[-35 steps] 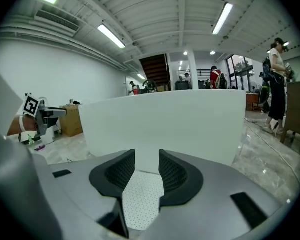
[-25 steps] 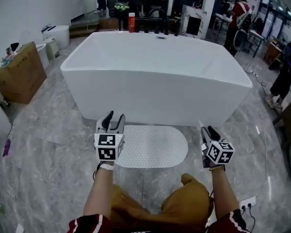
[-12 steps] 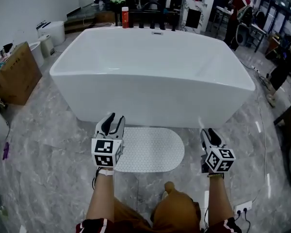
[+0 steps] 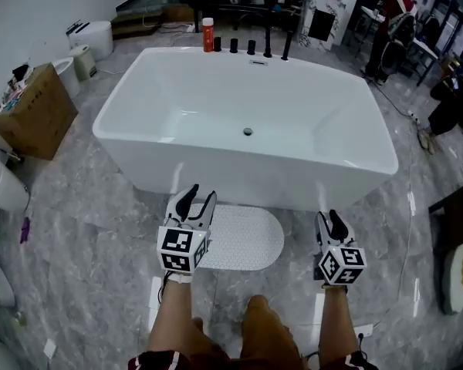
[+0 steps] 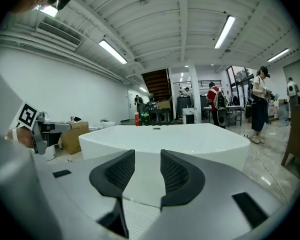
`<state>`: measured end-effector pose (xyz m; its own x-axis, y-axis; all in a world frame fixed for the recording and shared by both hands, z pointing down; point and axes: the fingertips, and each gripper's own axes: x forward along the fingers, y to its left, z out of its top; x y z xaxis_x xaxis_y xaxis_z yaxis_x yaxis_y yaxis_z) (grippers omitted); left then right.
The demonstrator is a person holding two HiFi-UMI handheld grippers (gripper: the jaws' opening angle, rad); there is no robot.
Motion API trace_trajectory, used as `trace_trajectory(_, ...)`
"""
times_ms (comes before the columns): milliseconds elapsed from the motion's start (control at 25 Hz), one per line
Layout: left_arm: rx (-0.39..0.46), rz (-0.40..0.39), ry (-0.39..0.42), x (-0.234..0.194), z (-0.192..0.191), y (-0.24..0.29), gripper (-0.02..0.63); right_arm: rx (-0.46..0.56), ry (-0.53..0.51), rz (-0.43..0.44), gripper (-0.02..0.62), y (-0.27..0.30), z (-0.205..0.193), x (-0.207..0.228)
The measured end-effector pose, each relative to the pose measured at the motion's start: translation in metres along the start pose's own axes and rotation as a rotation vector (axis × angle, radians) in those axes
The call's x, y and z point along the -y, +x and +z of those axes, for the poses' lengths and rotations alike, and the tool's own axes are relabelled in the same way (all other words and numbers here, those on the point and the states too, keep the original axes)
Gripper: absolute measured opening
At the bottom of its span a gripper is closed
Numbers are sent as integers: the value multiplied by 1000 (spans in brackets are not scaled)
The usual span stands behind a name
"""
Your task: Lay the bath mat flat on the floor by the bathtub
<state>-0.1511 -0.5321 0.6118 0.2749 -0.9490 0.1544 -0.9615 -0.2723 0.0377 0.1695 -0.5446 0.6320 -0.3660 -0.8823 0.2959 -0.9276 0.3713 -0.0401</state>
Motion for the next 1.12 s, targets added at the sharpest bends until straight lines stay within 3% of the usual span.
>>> trace_trajectory(320, 14, -40, 12, 29, 178, -4, 175, 13, 36, 8, 172, -30, 159, 6)
trace_trajectory(600, -9, -80, 5, 65, 289, -9, 175, 28, 47, 3, 172, -68, 275, 29)
trace_trajectory(880, 26, -91, -5, 70, 359, -27, 175, 61, 69, -20, 172, -96, 334, 31)
trace_trajectory(1120, 60, -113, 0, 60, 388, -65, 187, 83, 70, -27, 172, -130, 350, 2)
